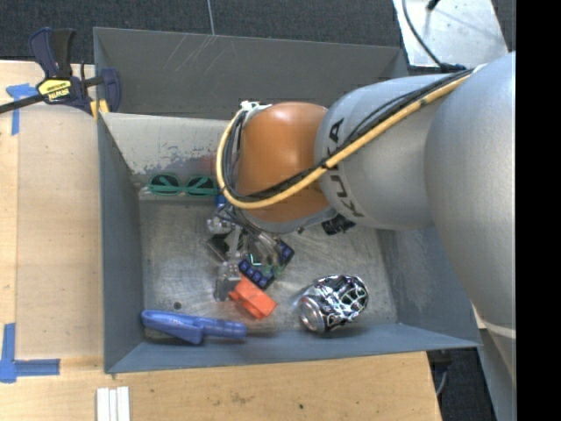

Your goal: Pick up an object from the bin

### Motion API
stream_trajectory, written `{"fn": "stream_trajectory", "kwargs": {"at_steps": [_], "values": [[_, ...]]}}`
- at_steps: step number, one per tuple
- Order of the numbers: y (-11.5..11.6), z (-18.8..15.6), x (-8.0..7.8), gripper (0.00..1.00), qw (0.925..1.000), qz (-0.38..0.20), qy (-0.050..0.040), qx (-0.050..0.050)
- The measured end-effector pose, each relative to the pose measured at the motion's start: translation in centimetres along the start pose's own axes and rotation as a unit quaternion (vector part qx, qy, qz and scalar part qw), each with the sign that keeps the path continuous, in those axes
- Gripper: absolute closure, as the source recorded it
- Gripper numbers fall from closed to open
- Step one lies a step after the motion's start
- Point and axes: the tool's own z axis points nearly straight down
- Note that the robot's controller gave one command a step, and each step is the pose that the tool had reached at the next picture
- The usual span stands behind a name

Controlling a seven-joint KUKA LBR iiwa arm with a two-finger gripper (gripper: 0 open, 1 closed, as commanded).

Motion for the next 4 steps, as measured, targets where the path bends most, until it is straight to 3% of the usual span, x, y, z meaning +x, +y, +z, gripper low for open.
{"fn": "stream_trajectory", "kwargs": {"at_steps": [1,2,3,4], "values": [[-0.1,-0.5,-0.2,0.00,1.0000,0.001,-0.0039,-0.001],[-1.8,2.2,1.8,0.00,0.9990,0.043,-0.0079,-0.002],[-3.9,4.4,3.2,0.00,0.9995,0.031,-0.0098,-0.003],[-4.3,4.8,3.3,1.00,0.9996,0.003,-0.0256,-0.008]]}}
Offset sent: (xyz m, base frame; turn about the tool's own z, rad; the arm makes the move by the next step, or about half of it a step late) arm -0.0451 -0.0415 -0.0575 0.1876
